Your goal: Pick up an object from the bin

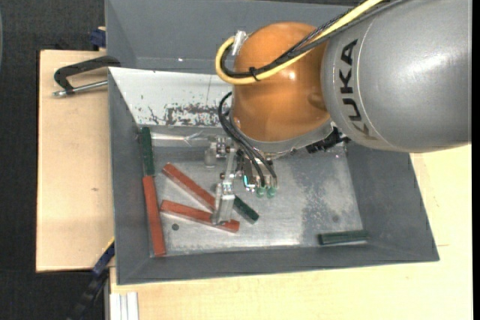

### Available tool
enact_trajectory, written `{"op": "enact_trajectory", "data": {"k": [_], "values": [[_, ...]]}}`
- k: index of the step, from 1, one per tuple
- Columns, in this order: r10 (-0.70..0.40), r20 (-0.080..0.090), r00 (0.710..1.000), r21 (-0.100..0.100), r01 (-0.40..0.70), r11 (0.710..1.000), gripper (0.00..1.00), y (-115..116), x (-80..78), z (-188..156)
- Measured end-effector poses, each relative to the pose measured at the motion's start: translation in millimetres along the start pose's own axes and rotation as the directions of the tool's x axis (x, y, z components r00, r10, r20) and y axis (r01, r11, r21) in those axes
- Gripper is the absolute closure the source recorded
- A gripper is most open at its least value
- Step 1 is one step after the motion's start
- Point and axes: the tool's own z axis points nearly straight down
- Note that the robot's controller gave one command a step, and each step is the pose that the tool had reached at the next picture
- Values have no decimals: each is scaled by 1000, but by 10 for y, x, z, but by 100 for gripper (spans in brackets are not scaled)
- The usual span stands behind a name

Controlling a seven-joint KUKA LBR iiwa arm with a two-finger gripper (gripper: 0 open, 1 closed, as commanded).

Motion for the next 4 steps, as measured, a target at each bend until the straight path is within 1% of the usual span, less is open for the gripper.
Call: {"op": "enact_trajectory", "data": {"k": [1, 2, 3, 4], "values": [[2, 8, 1000, -1, -2, 1000, 0, -9, -18, -35], [-92, 12, 996, -1, 92, 996, 0, 72, -270, 359], [-151, 2, 988, 0, 151, 988, 0, -211, -189, 81], [-217, 22, 976, 1, 217, 976, 0, -444, -213, 184]]}}
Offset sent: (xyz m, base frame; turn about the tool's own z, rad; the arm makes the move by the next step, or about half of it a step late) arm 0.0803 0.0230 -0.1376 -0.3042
